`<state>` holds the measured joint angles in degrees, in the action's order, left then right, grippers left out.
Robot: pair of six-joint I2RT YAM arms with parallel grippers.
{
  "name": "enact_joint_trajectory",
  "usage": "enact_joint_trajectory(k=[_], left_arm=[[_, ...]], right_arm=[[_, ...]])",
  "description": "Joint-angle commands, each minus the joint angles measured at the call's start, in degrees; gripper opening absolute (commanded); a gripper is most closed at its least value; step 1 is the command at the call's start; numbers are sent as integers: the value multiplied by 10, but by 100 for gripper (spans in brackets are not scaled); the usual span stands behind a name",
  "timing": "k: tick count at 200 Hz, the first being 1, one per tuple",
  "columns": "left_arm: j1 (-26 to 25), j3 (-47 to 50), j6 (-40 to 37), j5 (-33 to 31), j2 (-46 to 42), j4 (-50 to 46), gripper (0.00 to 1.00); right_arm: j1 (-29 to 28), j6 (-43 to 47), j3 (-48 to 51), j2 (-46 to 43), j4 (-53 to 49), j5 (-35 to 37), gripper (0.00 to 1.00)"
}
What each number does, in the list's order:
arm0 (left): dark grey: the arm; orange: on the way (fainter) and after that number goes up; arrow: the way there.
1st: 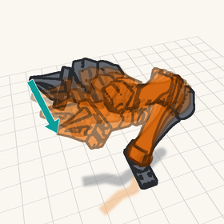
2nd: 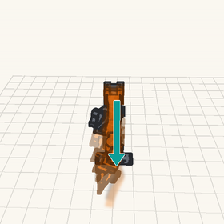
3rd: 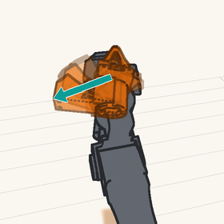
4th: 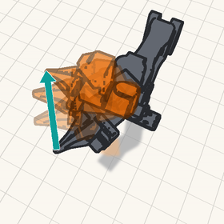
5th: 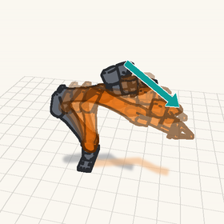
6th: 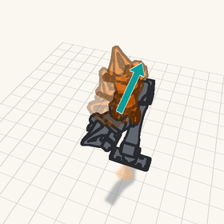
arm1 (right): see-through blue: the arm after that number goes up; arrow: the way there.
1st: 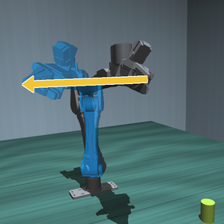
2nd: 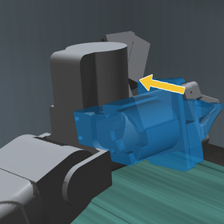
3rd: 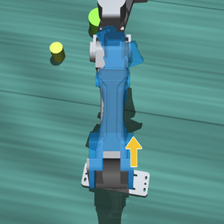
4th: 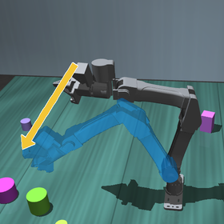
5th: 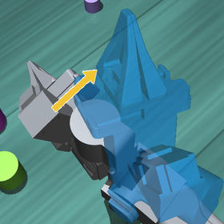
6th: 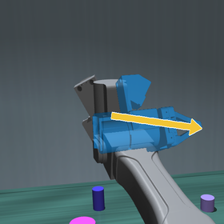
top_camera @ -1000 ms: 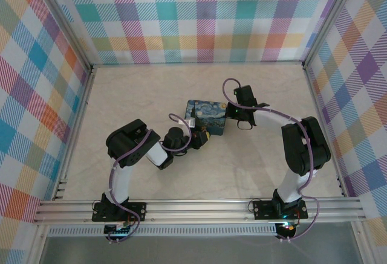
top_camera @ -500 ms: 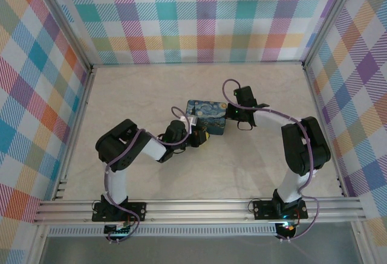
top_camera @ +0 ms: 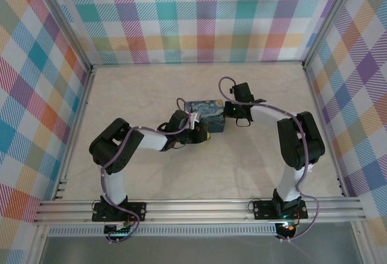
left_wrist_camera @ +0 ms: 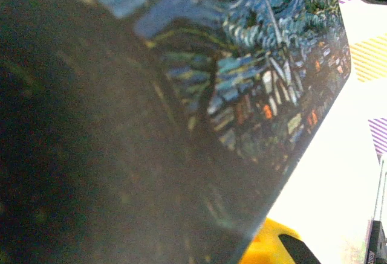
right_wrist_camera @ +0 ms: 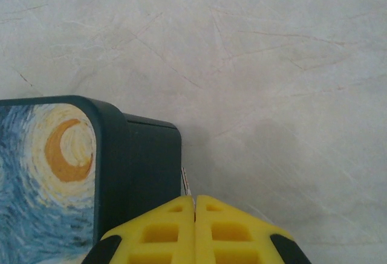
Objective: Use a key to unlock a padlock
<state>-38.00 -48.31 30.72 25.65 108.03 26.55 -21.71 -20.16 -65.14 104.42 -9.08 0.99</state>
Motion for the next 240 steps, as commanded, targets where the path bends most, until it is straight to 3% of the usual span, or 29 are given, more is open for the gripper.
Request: enact_joint_trajectory(k=[1,98,196,240], left_arm=[[-5,4,23,35,9,-108,3],[-5,-56,111,23,-11,-172,4],[-5,-82,167,32,-19,-155,4],[-5,-79,180,27,-18,-136,5]], right_arm=[[-3,16,-26,2,3,-18,0],[31,5,105,-153,3,-13,0],[48,-43,251,-455,-9,-125,0],[48,-50,274,-511,-23,-161,0]])
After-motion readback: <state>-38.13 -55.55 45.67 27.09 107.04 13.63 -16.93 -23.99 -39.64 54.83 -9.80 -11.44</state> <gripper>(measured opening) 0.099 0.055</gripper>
